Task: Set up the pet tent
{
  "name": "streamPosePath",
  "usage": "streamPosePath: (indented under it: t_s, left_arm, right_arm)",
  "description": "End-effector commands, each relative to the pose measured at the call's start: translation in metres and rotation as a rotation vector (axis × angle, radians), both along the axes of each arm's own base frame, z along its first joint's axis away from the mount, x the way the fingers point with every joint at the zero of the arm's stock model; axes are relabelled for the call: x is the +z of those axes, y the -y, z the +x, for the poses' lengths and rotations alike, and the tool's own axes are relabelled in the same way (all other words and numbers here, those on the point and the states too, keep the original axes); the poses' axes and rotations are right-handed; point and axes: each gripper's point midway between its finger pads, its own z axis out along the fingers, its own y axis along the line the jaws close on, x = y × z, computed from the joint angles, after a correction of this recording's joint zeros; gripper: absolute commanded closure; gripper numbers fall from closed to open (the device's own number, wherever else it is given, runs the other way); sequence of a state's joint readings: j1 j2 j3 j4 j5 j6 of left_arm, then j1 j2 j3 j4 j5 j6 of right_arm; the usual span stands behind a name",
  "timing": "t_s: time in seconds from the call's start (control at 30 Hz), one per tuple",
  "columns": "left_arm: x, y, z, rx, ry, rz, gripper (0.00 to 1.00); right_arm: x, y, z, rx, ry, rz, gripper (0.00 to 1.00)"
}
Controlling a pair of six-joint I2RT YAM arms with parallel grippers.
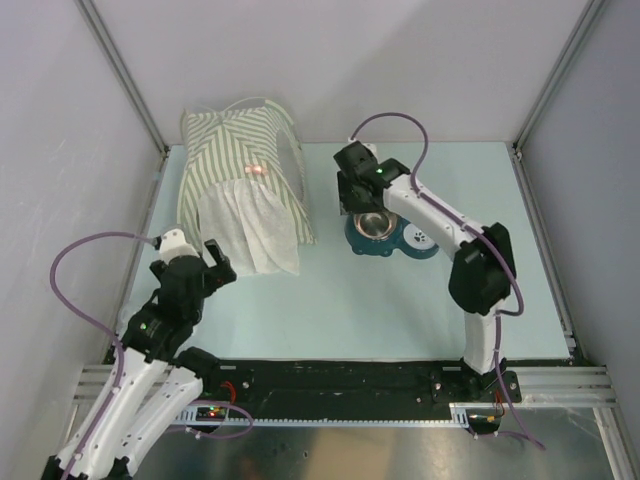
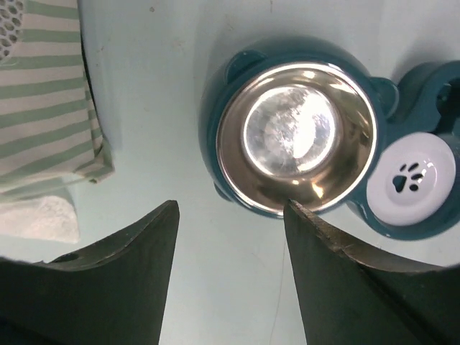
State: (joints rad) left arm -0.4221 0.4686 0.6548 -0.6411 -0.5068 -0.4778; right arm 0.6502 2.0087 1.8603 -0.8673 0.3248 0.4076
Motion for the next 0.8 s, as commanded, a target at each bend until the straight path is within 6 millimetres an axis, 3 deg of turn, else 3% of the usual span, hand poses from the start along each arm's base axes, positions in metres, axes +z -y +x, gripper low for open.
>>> streamPosePath:
  t_s: [0.0, 0.17, 0.47, 0.77]
  left_arm:
    - [-0.032, -0.037, -0.019, 0.28, -0.186, -0.034, 0.02]
    - [-0.044, -0.059, -0.028, 0.443, -0.22, -0.104, 0.02]
    - [-0.08, -0.129, -0.059, 0.923, -0.309, -0.275, 0.02]
    - [-0.119, -0.162, -0.093, 1.259, -0.411, -0.373, 0.02]
  right_arm:
    - [0.037, 0.01, -0.013, -0.024, 0.041, 0.111, 0.35]
    - [0.039, 0.022, -0.022, -0.039, 0.036, 0.149, 0.36]
    - [0.041, 0.038, -0.022, -0.053, 0.026, 0.177, 0.37]
    - [0.045, 0.05, -0.032, -0.062, 0.014, 0.213, 0.38]
